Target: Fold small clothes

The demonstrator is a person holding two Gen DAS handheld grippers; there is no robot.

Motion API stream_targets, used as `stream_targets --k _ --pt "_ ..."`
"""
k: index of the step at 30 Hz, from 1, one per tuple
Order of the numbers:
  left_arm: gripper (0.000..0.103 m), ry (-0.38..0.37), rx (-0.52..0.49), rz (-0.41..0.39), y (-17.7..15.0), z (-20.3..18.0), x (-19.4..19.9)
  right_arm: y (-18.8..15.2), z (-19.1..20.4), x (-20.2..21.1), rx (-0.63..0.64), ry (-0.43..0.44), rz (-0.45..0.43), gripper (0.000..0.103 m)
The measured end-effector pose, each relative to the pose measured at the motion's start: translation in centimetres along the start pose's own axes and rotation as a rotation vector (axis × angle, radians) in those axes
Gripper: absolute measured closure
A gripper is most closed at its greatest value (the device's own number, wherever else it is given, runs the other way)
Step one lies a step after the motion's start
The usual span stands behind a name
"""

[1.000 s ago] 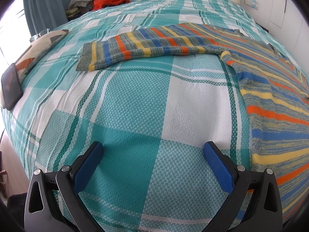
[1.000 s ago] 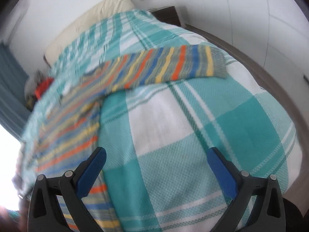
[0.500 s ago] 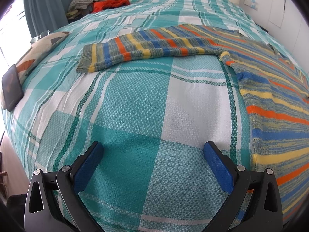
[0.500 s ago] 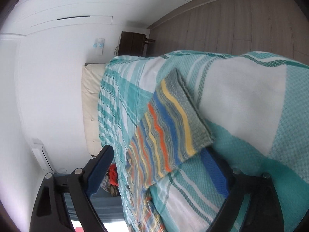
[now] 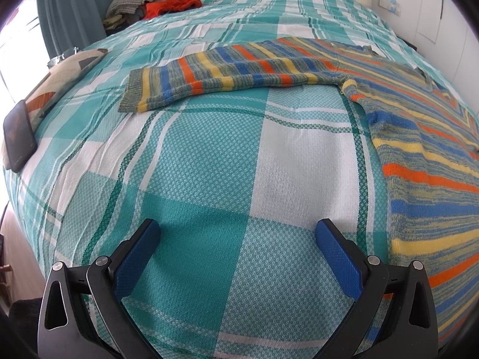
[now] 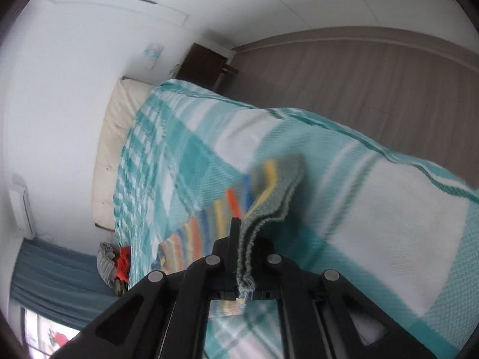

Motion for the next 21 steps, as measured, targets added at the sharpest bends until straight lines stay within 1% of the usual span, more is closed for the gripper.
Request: stream_targets --k 2,4,7,9,10,11,12,13,15,17,19,20,21 --pt "0.000 0.000 0.001 0.003 0.1 0.0 0.0 -1.0 6.1 0.4 0.163 0.081 0.024 0.101" --pt "0.000 0.000 0.001 0.003 0.1 0.1 0.0 -3.1 13.1 0.0 0.328 0.166 0.086 0.101" --pt "0.000 -0.004 -0.001 0.003 0.1 0.1 0.0 -9.1 22.6 -1.7 0.533 0.289 0.205 0.101" --pt "0.000 -0.011 -0.002 0.002 0.1 0.2 0.0 -13.7 26.8 -4.0 0.608 0.342 0.286 0.097" --pt "0.000 -0.013 -0.004 0.001 0.2 0.2 0.0 -15.9 28.1 -5.4 0.623 0.364 0.338 0.083" --pt "0.000 -0.013 -0.006 0.000 0.1 0.2 0.0 -17.9 29.1 -7.0 0.642 0.370 0.400 0.051" --pt "0.000 -0.012 -0.006 -0.001 0.1 0.2 0.0 -19.4 29.7 -8.5 0.661 0.362 0.445 0.036" --pt "0.000 -0.012 -0.006 -0.001 0.1 0.2 0.0 -20.5 29.8 -9.0 0.665 0.363 0.458 0.028" --pt "0.000 -0.011 -0.007 -0.001 0.1 0.2 0.0 -20.8 29.1 -9.8 0.628 0.377 0.467 0.028" --pt "0.000 -0.012 -0.007 0.000 0.1 0.2 0.0 -19.9 27.8 -10.4 0.548 0.361 0.471 0.028" --pt "0.000 -0.010 -0.009 -0.001 0.1 0.1 0.0 -18.6 25.8 -11.3 0.485 0.312 0.483 0.028" --pt "0.000 -0.010 -0.009 -0.002 0.1 0.2 0.0 -17.9 24.7 -11.6 0.464 0.273 0.496 0.028" --pt "0.000 -0.010 -0.009 -0.004 0.1 0.2 0.0 -17.5 23.3 -12.0 0.453 0.217 0.506 0.028"
Point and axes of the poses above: each gripper's, at about its wrist camera, not at the fingertips, and x roughly against the way its jaws point, z to its left, y to its top, the point moved 1 cm from there along -x, roughly the way its jaws point, and after that the axes turned 1 degree about -z, right-handed, at the moved point
